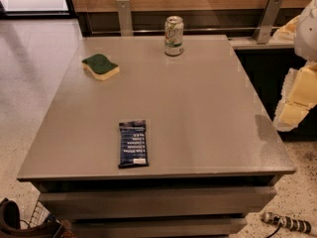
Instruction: Pick sponge
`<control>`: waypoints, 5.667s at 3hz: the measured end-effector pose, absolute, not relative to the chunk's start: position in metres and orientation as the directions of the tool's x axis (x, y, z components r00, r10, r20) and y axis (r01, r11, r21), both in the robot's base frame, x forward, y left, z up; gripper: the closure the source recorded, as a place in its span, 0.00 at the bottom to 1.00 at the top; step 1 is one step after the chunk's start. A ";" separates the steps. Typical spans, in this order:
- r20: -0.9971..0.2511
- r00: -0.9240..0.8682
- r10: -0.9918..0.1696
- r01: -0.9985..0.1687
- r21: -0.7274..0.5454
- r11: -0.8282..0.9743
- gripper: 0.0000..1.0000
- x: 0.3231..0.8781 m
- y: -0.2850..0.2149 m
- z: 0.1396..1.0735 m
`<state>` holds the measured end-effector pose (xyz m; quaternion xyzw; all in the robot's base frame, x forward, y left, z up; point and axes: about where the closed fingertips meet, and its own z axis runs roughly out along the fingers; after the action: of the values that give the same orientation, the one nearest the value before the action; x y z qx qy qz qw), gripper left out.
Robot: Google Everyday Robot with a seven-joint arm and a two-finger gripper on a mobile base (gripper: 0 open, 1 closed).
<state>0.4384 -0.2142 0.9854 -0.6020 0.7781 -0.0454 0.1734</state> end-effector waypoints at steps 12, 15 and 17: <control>-0.970 -0.054 -0.239 -0.848 -0.082 0.523 0.00 0.704 0.130 0.862; -0.982 -0.115 -0.150 -0.869 0.026 0.494 0.26 0.720 0.176 0.816; -0.982 -0.117 -0.150 -0.869 0.028 0.494 0.80 0.720 0.177 0.821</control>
Offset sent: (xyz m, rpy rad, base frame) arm 0.1030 0.0621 0.0075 0.2198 -0.2191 0.0452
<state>0.7198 0.1770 0.8213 -0.3797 0.6706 0.3298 0.5452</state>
